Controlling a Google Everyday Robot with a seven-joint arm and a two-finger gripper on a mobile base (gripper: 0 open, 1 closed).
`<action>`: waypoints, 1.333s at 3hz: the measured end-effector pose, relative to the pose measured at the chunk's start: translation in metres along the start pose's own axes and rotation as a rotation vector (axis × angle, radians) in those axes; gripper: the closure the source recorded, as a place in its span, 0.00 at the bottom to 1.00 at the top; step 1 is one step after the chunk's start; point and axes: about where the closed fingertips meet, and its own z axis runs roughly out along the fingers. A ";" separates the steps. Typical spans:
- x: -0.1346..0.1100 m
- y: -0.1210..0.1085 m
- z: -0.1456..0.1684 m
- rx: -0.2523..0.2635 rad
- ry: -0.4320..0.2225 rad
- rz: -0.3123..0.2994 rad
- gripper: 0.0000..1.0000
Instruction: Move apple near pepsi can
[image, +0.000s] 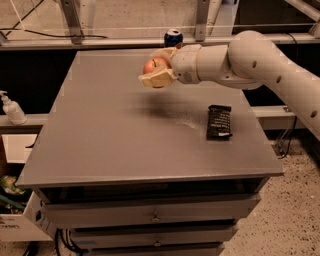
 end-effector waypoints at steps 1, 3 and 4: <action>0.017 -0.050 -0.015 0.091 -0.038 0.018 1.00; 0.034 -0.149 -0.050 0.248 -0.104 0.041 1.00; 0.044 -0.166 -0.049 0.265 -0.108 0.063 1.00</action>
Offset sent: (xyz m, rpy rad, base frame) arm 0.1367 -0.1423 0.0331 0.1847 -0.1169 -0.2673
